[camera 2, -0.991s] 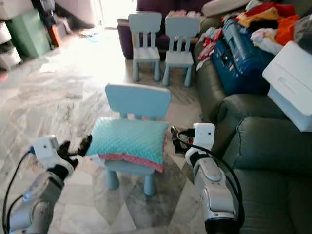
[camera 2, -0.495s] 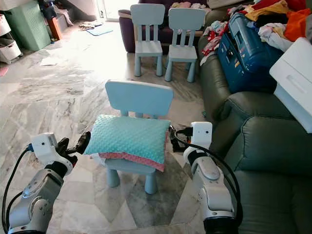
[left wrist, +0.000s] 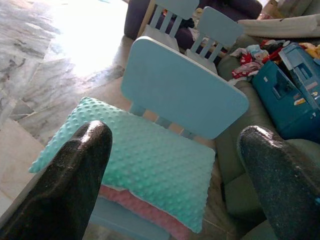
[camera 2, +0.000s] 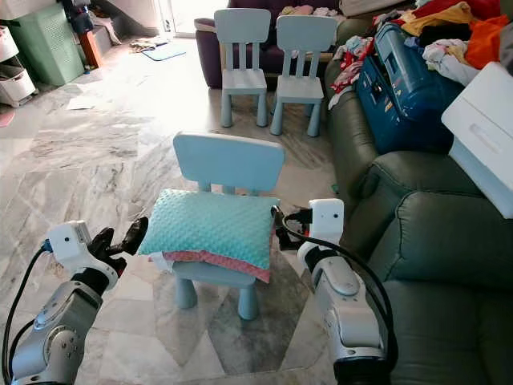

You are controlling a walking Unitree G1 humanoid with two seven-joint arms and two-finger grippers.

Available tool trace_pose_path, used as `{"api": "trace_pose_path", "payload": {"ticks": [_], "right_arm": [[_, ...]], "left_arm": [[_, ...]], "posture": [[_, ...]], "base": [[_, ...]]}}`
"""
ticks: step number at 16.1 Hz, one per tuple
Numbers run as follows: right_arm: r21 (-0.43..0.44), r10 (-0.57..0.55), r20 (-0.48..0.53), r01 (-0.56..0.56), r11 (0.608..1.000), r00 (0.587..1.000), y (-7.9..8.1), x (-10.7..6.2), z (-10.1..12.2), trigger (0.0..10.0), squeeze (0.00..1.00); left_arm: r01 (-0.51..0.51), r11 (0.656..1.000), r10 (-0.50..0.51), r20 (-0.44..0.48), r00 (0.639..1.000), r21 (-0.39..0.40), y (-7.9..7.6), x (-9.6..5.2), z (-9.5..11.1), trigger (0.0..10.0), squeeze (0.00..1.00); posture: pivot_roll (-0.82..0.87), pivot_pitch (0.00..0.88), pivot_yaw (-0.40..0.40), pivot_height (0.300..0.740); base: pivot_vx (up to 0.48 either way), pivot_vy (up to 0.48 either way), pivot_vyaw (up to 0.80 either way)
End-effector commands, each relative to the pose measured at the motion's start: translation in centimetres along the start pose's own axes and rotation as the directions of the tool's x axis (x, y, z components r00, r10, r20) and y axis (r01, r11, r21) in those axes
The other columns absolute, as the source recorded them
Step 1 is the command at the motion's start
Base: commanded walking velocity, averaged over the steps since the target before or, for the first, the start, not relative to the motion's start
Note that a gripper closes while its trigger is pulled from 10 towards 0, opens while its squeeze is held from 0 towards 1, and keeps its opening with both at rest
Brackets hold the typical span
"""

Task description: Move the pillow to the sofa

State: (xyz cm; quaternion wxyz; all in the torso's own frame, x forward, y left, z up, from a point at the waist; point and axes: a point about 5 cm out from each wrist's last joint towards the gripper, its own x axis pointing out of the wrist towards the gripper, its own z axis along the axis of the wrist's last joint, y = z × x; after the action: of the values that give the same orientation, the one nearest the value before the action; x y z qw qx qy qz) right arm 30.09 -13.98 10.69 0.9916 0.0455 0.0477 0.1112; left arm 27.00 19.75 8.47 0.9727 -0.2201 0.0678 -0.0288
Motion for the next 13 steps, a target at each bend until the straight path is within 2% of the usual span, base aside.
{"api": "trace_pose_path", "payload": {"ticks": [1, 4, 13], "right_arm": [[-0.069, 0.043, 0.041, -0.041, 0.997, 0.998, 0.63, -0.11, 0.76, 10.0, 0.0], [-0.102, 0.084, 0.05, -0.079, 0.992, 0.995, 1.5, -0.25, 0.79, 10.0, 0.0], [-0.104, 0.084, 0.052, -0.078, 0.992, 0.995, 1.31, -0.48, 0.79, 10.0, 0.0]], "left_arm": [[0.004, 1.0, -0.004, 0.005, 1.0, 0.007, 0.06, -0.13, 0.28, 10.0, 0.0], [0.02, 1.0, -0.02, -0.003, 1.0, -0.004, -0.23, -0.26, 0.05, 10.0, 0.0], [0.034, 0.999, -0.034, -0.021, 0.999, -0.002, -0.4, -0.31, -0.34, 10.0, 0.0]], "posture": [[-0.13, 0.052, -0.032, 0.74], [-0.13, 0.052, -0.032, 0.74], [-0.14, 0.059, -0.033, 0.74]], "base": [[0.255, 0.0, 0.0], [0.304, 0.0, 0.0], [0.381, 0.0, 0.0]]}}
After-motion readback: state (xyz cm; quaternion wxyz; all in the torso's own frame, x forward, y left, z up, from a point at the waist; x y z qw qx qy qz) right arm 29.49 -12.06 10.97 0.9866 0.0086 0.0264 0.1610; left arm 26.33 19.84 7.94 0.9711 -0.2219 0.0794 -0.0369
